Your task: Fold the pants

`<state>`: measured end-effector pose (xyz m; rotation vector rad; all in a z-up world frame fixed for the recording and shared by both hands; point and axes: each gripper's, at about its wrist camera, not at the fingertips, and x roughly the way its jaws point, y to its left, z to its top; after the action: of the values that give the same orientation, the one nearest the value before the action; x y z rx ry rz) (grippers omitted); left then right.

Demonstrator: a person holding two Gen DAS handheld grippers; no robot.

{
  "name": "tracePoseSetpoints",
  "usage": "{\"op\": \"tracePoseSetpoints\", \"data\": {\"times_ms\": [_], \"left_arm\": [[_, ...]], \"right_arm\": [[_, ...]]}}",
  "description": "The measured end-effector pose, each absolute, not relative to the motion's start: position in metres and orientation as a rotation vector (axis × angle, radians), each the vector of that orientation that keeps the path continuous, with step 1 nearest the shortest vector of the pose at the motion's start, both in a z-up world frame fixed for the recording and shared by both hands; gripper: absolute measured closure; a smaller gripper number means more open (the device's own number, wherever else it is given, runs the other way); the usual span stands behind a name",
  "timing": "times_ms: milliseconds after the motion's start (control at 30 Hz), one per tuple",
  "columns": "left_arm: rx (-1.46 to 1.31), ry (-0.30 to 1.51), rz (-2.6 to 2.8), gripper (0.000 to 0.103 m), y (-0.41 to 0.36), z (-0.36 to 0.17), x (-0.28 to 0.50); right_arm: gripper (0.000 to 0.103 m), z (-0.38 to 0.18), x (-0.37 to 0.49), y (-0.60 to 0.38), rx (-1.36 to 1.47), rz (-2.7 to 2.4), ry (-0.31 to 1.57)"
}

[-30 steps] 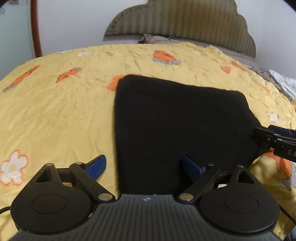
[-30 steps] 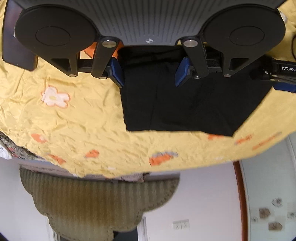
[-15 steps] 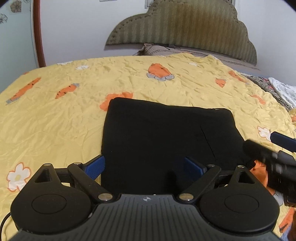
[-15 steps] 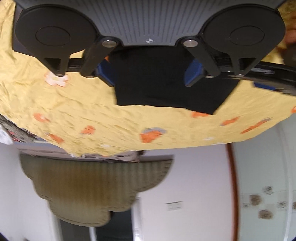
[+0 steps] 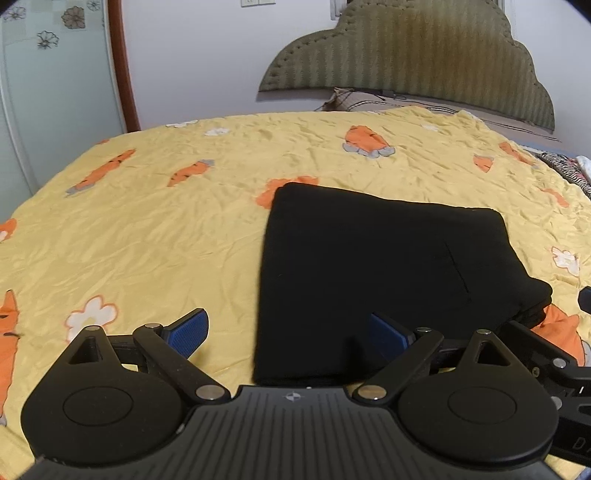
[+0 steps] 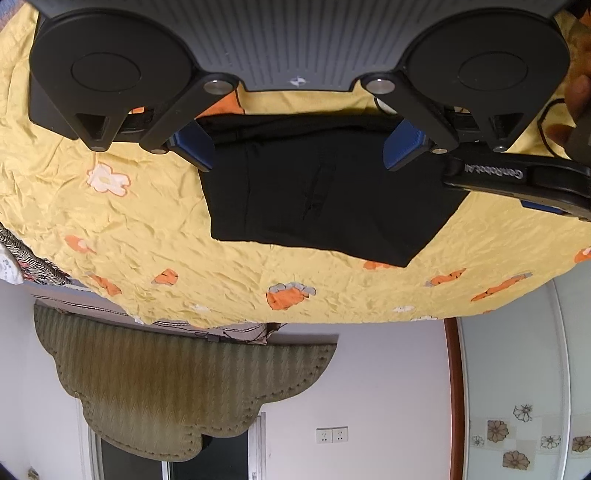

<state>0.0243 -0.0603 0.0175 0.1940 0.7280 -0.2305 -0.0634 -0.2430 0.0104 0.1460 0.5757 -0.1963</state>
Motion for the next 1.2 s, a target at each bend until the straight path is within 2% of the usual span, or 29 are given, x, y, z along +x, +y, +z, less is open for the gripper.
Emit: {"op": "tracePoseSetpoints", "data": {"times_ms": [1200], "left_arm": [[0.214, 0.759, -0.181, 0.007, -0.045, 0.011, 0.003]], "right_arm": [[0.004, 0.006, -0.079, -0.230, 0.121, -0.157, 0.610]]}}
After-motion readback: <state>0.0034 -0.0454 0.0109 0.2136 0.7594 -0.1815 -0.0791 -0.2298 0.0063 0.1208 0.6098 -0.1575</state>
